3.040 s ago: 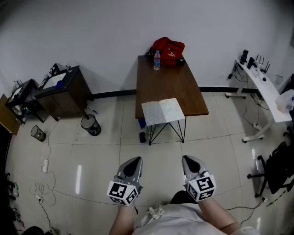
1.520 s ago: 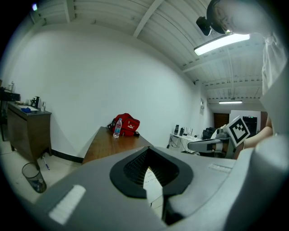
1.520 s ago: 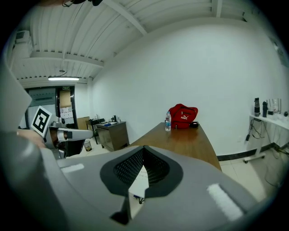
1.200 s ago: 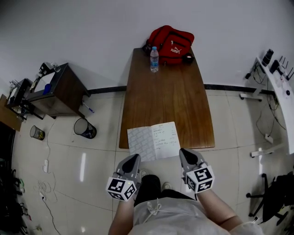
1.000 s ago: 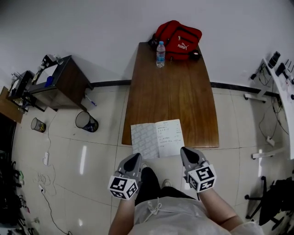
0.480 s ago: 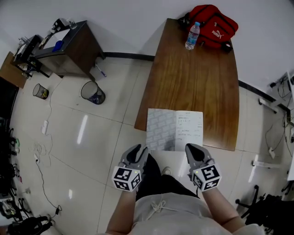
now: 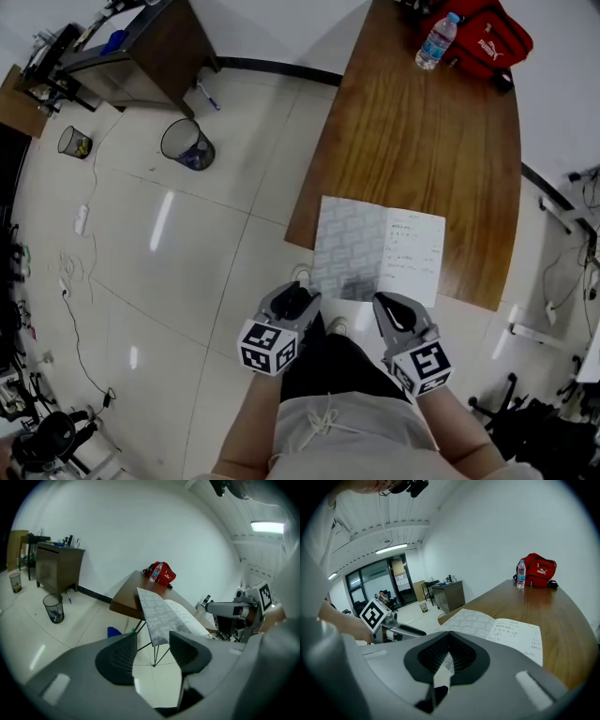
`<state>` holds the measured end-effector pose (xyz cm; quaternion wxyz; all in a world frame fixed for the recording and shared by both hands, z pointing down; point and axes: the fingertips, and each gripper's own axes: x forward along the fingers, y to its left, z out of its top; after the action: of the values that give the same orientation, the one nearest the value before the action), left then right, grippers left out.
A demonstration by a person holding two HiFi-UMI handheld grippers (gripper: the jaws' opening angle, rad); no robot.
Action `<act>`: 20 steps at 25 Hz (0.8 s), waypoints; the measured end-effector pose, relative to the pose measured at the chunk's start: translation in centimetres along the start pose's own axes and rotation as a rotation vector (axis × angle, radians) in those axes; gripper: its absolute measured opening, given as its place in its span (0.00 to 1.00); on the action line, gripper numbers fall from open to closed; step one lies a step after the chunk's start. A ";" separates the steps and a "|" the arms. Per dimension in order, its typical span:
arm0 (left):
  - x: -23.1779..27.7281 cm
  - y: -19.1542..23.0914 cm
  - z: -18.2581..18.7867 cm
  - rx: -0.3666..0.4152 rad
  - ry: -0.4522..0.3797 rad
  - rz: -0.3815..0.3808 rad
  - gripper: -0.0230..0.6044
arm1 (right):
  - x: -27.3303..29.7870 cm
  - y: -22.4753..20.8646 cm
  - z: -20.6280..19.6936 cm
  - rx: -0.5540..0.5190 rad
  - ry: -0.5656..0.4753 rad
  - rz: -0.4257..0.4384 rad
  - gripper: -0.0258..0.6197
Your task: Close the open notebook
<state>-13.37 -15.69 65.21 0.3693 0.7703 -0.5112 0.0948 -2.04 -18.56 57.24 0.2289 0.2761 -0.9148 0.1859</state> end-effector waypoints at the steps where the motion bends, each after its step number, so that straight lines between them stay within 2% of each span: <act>1: 0.3 0.0 -0.1 -0.029 -0.005 -0.024 0.38 | 0.1 0.1 -0.2 0.005 -0.001 0.006 0.05; 4: 1.1 -0.4 0.1 -0.130 -0.034 -0.103 0.37 | 0.2 0.0 -0.6 0.020 -0.001 0.005 0.05; 6: 1.5 -0.6 0.2 -0.159 -0.033 -0.132 0.35 | 0.3 -0.2 -0.9 0.026 0.007 -0.005 0.05; 8: 1.6 -0.6 0.2 -0.151 -0.021 -0.134 0.24 | 0.4 -0.3 -1.0 0.029 0.014 -0.017 0.05; 10: 1.4 -0.5 0.5 -0.140 -0.014 -0.135 0.19 | 0.5 -0.4 -0.8 0.035 0.011 -0.031 0.05; 14: 0.7 -0.5 1.7 -0.110 -0.012 -0.147 0.13 | 0.5 -0.4 0.3 0.038 -0.008 -0.057 0.05; 20: 0.1 -2.0 5.8 -0.040 -0.028 -0.178 0.08 | -0.9 -0.8 2.1 0.044 -0.066 -0.099 0.05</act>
<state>-12.97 -19.20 60.25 0.3844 0.8065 -0.4474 0.0408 -1.59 -19.82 55.20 0.2015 0.3319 -0.9028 0.1850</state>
